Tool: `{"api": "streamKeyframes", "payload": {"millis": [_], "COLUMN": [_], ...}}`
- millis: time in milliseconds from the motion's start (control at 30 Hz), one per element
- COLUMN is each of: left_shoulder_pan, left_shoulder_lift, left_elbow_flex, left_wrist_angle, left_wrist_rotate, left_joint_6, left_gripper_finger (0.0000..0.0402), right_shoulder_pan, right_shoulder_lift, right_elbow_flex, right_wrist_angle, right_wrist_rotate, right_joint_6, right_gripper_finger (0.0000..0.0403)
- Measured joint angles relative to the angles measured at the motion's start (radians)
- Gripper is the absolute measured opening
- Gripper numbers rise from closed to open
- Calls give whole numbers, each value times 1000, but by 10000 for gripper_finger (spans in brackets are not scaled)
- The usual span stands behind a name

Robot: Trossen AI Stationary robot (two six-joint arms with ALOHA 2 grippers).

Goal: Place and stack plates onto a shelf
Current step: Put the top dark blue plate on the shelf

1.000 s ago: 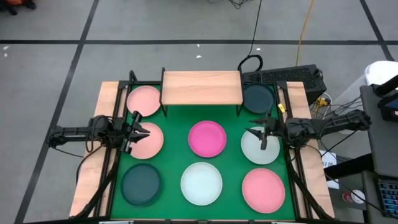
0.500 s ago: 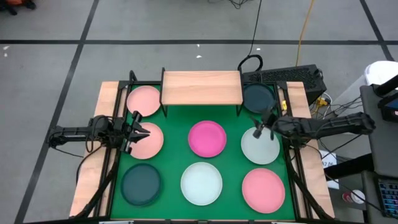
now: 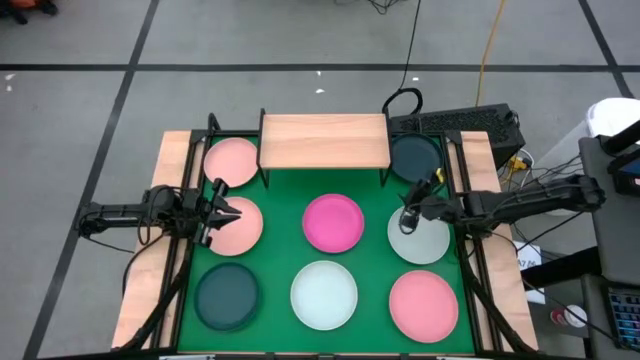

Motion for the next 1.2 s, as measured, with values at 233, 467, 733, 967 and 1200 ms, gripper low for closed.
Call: {"api": "streamKeyframes", "payload": {"millis": [233, 467, 733, 967, 1200], "left_shoulder_pan": [0, 0, 0, 0, 0], "left_shoulder_lift": [0, 0, 0, 0, 0], "left_elbow_flex": [0, 0, 0, 0, 0], "left_wrist_angle": [0, 0, 0, 0, 0], "left_wrist_rotate": [0, 0, 0, 0, 0], "left_joint_6": [0, 0, 0, 0, 0], "left_gripper_finger": [56, 56, 56, 56, 56], "right_shoulder_pan": [-125, -269, -372, -482, -570], "right_shoulder_lift": [134, 244, 370, 461, 518], "right_elbow_flex": [127, 171, 163, 162, 161], "right_wrist_angle": [-197, -259, -184, -171, -120], "right_wrist_rotate": [-50, -137, -157, -158, -159], "right_joint_6": [131, 52, -86, -110, -120], "right_gripper_finger": [155, 155, 155, 155, 148]}}
